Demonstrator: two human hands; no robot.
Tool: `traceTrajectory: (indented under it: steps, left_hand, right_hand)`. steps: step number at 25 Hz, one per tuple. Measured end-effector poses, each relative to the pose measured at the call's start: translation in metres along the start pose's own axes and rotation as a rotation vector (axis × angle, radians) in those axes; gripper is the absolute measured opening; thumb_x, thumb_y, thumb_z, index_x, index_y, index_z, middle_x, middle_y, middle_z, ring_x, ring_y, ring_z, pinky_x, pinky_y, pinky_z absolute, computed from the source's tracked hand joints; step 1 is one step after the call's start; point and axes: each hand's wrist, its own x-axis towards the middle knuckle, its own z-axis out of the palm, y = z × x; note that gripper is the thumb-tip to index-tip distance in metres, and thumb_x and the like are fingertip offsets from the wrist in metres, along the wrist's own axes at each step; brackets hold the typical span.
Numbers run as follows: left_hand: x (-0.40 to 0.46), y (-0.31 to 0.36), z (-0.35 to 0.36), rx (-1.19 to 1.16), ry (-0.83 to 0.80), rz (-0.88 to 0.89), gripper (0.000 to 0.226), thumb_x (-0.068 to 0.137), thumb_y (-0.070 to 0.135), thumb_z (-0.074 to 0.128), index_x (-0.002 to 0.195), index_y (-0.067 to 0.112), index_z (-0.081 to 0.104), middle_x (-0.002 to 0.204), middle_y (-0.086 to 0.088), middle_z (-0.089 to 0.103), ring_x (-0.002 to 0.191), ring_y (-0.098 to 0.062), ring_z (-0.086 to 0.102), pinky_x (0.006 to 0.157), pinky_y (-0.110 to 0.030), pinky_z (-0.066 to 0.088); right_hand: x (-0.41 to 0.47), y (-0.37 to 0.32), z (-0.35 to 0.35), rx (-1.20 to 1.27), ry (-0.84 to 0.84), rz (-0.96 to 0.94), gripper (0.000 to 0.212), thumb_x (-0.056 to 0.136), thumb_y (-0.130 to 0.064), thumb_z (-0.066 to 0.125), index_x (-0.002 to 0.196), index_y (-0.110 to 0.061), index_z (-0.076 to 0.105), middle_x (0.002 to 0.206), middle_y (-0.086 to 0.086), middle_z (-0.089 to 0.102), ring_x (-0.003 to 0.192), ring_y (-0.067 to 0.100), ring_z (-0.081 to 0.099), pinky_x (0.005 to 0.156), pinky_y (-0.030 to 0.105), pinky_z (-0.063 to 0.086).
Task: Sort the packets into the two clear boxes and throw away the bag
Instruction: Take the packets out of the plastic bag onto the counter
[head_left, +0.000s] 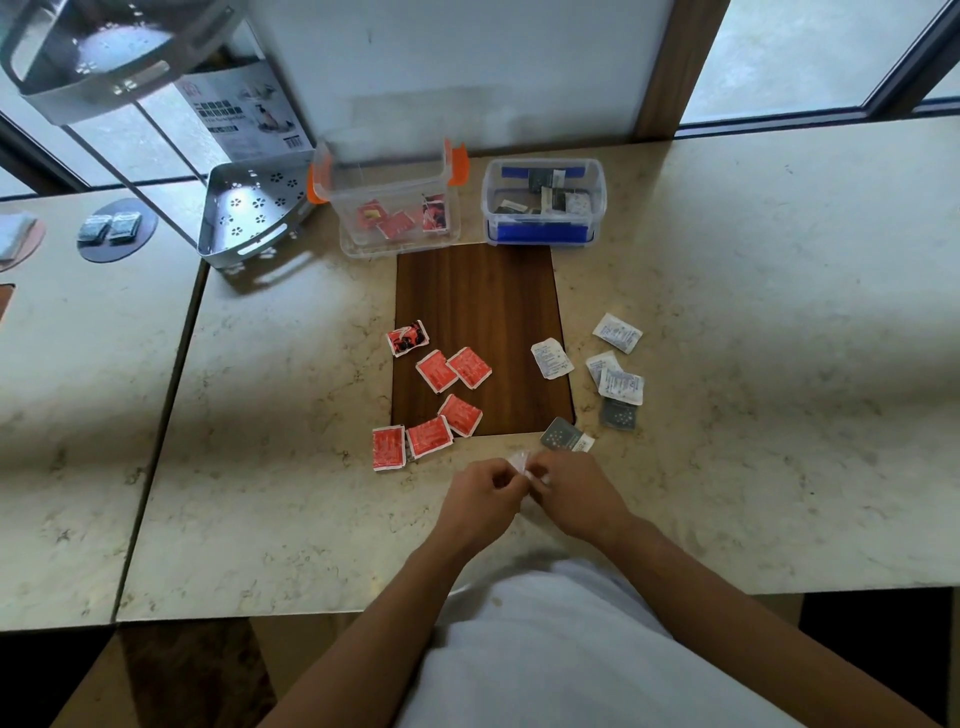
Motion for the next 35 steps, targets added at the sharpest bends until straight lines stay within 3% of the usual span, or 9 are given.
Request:
traceTrajectory:
  steps: [3,6,13,17,21,24,29,32,35]
  left_hand:
    - [0.016,-0.016,0.001,-0.155,0.157,-0.259,0.023,0.099,0.023,0.055,0.095,0.010,0.073,0.092,-0.010,0.071,0.084,-0.020,0.065,0.077,-0.031,0.058]
    - [0.027,-0.030,0.001,-0.218,0.112,-0.436,0.020,0.096,0.014,0.058,0.115,0.010,0.063,0.105,-0.012,0.067,0.095,-0.027,0.067,0.086,-0.044,0.062]
    - [0.017,-0.022,0.013,0.041,-0.199,-0.007,0.082,0.076,0.002,0.077,0.146,0.027,0.043,0.144,-0.002,0.043,0.130,-0.028,0.047,0.107,-0.045,0.048]
    - [0.013,-0.006,0.011,-0.055,-0.099,0.088,0.038,0.088,-0.001,0.065,0.123,0.013,0.063,0.119,-0.005,0.068,0.104,-0.029,0.064,0.094,-0.046,0.056]
    - [0.019,0.022,-0.006,-0.406,-0.137,0.032,0.021,0.096,-0.001,0.053,0.110,0.007,0.067,0.099,-0.020,0.074,0.082,-0.035,0.072,0.078,-0.048,0.059]
    - [0.036,0.043,-0.015,-0.534,-0.171,-0.013,0.019,0.098,0.003,0.054,0.109,0.016,0.063,0.096,-0.011,0.077,0.085,-0.028,0.076,0.080,-0.044,0.059]
    - [0.081,0.085,-0.028,-0.771,-0.281,-0.114,0.020,0.099,0.003,0.057,0.116,0.008,0.064,0.101,-0.011,0.079,0.094,-0.029,0.077,0.078,-0.037,0.064]
    - [0.116,0.116,-0.035,-0.778,-0.329,-0.136,0.023,0.098,0.008,0.060,0.121,0.007,0.063,0.105,-0.013,0.078,0.096,-0.030,0.076,0.082,-0.041,0.063]
    - [0.159,0.146,-0.042,-0.612,-0.289,-0.077,0.024,0.097,0.018,0.064,0.120,0.014,0.064,0.115,-0.013,0.074,0.103,-0.031,0.074,0.091,-0.048,0.060]
  right_hand:
    - [0.001,0.001,0.003,0.032,0.044,0.031,0.020,0.097,-0.023,0.057,0.105,-0.015,0.074,0.101,0.005,0.075,0.080,0.010,0.058,0.078,0.019,0.046]
    - [0.001,0.003,0.004,0.060,0.071,0.023,0.016,0.093,-0.021,0.061,0.093,-0.015,0.076,0.092,0.004,0.075,0.075,0.009,0.056,0.074,0.020,0.046]
    - [0.003,-0.001,0.002,0.352,0.100,0.174,0.013,0.091,-0.022,0.069,0.099,-0.015,0.077,0.088,-0.004,0.070,0.076,0.008,0.065,0.061,0.008,0.048]
    - [0.009,-0.017,-0.020,0.758,0.091,0.315,0.017,0.097,-0.014,0.059,0.106,-0.015,0.073,0.101,0.002,0.068,0.089,0.018,0.069,0.069,0.029,0.064]
    - [0.017,-0.024,-0.050,0.753,0.186,0.197,0.017,0.102,-0.031,0.049,0.114,-0.028,0.060,0.101,-0.002,0.072,0.084,0.016,0.074,0.072,0.034,0.064]
    - [0.029,-0.011,-0.061,0.775,0.221,0.299,0.016,0.104,-0.030,0.044,0.115,-0.024,0.055,0.086,0.004,0.074,0.069,0.019,0.072,0.062,0.030,0.060]
    - [0.055,0.013,-0.081,0.660,0.091,0.306,0.020,0.098,-0.034,0.057,0.106,-0.019,0.067,0.085,-0.003,0.070,0.076,0.015,0.067,0.065,0.025,0.051]
    - [0.087,0.016,-0.098,0.719,0.130,0.279,0.020,0.096,-0.032,0.062,0.102,-0.014,0.068,0.083,0.005,0.075,0.073,0.022,0.073,0.063,0.032,0.057]
    - [0.129,0.018,-0.120,0.706,0.231,0.261,0.015,0.097,-0.026,0.062,0.098,-0.013,0.069,0.082,0.000,0.075,0.065,0.008,0.072,0.055,0.019,0.052]
